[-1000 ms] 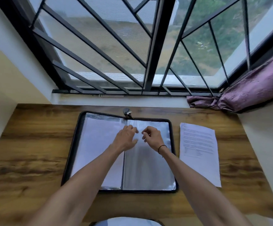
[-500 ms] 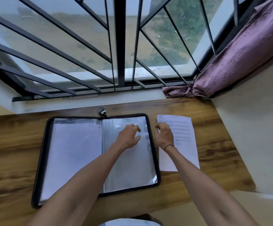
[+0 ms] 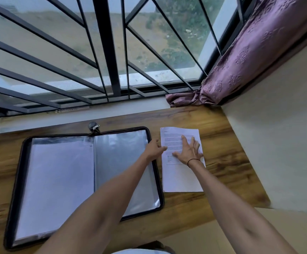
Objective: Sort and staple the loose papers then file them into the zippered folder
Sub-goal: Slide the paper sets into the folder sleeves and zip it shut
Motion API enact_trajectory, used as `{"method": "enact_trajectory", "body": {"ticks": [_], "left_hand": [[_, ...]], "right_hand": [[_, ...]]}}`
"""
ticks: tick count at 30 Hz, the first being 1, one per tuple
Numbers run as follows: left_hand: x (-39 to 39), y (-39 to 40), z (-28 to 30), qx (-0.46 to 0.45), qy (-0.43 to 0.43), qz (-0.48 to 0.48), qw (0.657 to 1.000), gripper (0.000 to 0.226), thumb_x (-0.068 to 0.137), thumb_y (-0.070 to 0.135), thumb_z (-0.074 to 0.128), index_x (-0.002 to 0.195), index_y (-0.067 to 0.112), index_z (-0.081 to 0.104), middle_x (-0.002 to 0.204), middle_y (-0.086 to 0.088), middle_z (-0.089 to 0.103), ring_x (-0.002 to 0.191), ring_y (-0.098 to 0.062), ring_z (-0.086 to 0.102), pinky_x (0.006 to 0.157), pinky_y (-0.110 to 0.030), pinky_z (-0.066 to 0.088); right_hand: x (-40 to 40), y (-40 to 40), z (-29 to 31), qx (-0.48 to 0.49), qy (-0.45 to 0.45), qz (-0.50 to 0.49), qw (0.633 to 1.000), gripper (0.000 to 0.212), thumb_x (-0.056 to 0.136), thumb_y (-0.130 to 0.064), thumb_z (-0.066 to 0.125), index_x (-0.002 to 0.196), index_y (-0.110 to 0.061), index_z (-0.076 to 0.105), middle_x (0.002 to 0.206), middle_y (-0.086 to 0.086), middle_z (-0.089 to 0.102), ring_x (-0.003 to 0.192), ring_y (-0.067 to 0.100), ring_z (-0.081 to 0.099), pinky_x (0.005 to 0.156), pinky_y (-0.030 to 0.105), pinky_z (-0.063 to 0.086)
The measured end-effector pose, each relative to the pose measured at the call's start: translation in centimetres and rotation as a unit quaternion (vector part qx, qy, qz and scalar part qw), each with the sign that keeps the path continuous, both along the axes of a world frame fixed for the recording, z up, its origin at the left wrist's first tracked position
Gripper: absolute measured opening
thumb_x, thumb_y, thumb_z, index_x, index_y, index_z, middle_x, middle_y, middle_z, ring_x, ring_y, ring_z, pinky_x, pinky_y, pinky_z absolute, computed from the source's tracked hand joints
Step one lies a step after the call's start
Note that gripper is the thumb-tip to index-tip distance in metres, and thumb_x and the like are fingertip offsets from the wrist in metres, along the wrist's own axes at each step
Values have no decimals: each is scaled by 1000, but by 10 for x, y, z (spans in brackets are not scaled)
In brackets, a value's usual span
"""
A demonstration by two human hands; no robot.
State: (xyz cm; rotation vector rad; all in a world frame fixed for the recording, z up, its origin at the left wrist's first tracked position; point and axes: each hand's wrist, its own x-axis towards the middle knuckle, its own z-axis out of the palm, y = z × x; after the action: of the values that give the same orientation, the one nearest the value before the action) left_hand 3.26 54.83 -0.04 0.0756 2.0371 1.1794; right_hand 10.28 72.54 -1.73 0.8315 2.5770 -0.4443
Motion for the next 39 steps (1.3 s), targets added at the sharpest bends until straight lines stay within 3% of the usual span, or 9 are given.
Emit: {"method": "enact_trajectory", "body": {"ticks": [6,10,14,18,24,30,33,37,39], "left_hand": [[-2,29,-10,0,-80,76,994,35,89,27,74,117,7,69,101,-1,70,77,-8,62,60,-23,46],[-4,32,-26,-45,-48,122,990,50,66,38,70,108,13,63,114,-7,68,93,-19,67,76,-35,57],[-1,33,-15,-14,-77,126,989,49,84,28,75,124,14,50,121,-1,55,106,-21,60,90,-39,58],[-1,35,-20,-13,-95,83,992,33,86,27,76,110,8,65,106,-3,68,80,-13,58,61,-27,45],[7,32,-17,21,-77,87,993,6,86,17,68,87,23,68,97,-3,74,91,-20,69,86,-35,59],[-5,9,3,85,-98,83,988,31,96,26,59,125,18,61,120,-3,72,105,-24,72,91,-44,59],[-8,-11,9,173,-127,23,976,55,104,45,55,153,27,39,146,4,58,125,-20,62,104,-48,53],[-8,-29,33,140,-151,6,979,75,96,74,43,158,44,13,154,10,45,129,-21,58,94,-50,56],[-11,-38,43,122,-133,29,983,76,98,75,30,160,39,7,158,3,38,137,-27,48,103,-56,48]], "right_hand": [[6,5,-7,-5,29,-4,1000,80,90,-63,63,156,-42,24,168,9,3,152,35,7,108,70,28],[9,21,-11,20,146,-167,975,65,91,-45,71,145,-20,45,155,20,31,140,43,28,106,57,38],[10,33,-11,5,121,-299,947,75,76,-22,87,132,-7,40,143,26,39,134,43,34,107,49,36],[10,42,-11,-49,116,-343,931,86,65,-19,95,128,-5,38,138,27,44,132,44,37,104,47,43],[7,45,0,-45,174,-313,933,29,84,-12,70,111,-1,67,119,22,69,112,40,62,87,40,48],[9,27,33,-108,279,-168,939,12,93,-17,67,101,-8,64,101,9,72,91,33,64,73,37,50],[-1,9,40,-202,299,-156,919,10,100,-19,61,99,-10,61,96,2,68,89,27,65,73,35,51],[-29,-29,47,-411,225,-172,867,65,96,-75,41,105,-18,69,106,4,74,100,23,71,88,42,58],[-39,-53,60,-485,200,-167,835,67,103,-65,27,121,-17,71,118,6,73,106,23,72,84,41,61]]}}
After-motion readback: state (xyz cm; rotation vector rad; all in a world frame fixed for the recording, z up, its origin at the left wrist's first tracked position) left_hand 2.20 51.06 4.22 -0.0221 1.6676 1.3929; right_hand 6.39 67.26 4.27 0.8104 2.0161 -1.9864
